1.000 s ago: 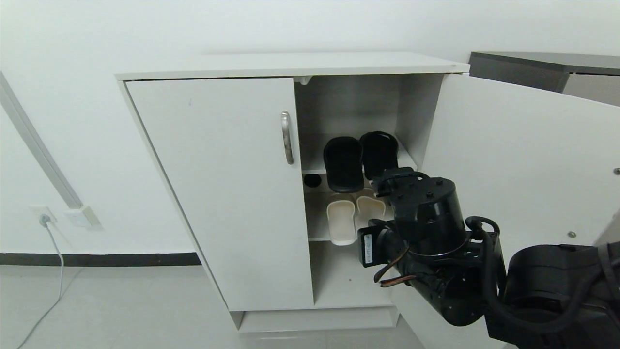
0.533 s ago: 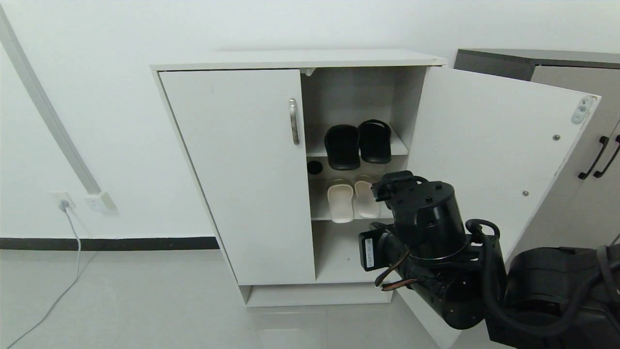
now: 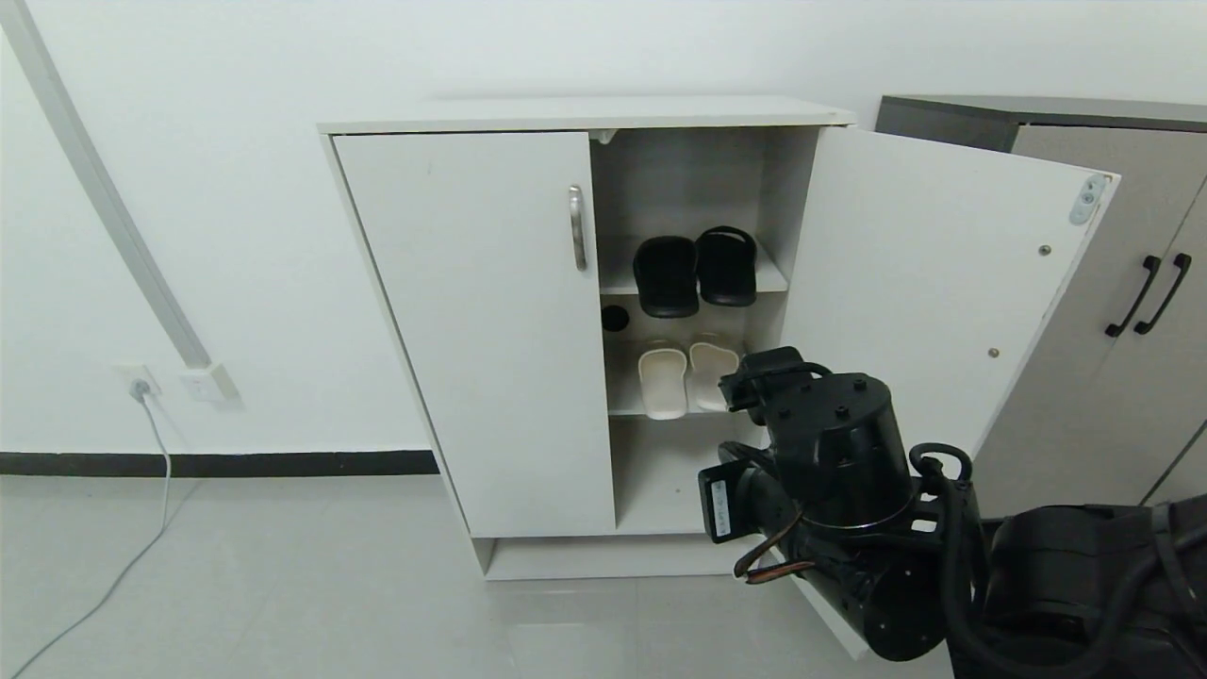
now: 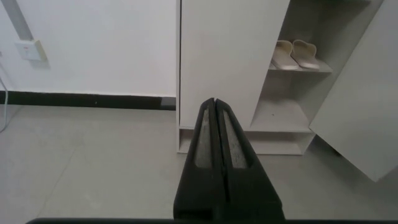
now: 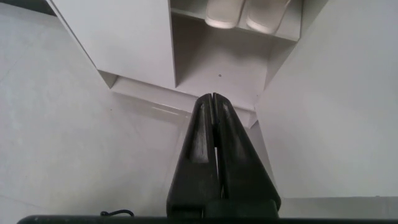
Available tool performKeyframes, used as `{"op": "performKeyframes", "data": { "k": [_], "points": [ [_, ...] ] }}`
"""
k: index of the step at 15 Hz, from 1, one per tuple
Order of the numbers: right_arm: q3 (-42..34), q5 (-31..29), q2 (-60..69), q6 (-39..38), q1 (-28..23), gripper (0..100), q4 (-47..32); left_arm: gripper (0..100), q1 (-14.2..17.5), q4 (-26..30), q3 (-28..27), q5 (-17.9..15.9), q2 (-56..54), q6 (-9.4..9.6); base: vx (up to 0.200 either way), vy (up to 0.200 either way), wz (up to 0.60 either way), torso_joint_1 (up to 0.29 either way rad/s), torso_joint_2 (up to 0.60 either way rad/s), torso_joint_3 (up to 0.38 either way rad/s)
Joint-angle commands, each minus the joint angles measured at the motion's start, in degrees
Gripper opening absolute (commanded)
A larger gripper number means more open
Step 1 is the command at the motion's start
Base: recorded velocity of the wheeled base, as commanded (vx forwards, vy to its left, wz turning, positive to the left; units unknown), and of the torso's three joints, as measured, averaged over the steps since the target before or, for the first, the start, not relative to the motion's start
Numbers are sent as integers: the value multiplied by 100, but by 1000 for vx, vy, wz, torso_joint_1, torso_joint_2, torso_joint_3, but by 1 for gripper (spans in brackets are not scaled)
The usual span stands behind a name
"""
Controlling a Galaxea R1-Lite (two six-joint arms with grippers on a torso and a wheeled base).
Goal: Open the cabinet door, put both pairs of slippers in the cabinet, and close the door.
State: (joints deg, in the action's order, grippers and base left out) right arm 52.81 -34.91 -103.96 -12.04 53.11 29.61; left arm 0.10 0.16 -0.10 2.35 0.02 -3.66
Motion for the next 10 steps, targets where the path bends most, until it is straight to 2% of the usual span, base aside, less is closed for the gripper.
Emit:
{"op": "performKeyframes", "data": {
  "k": [1, 10],
  "points": [
    [-16, 2, -72, 0, -3, 0, 10, 0, -1, 2, 1, 2, -2, -3, 0, 0, 0, 0, 0, 0],
    [-25, 2, -124, 0, -3, 0, 10, 0, -1, 2, 1, 2, 6, -3, 0, 0, 0, 0, 0, 0]
  ]
}}
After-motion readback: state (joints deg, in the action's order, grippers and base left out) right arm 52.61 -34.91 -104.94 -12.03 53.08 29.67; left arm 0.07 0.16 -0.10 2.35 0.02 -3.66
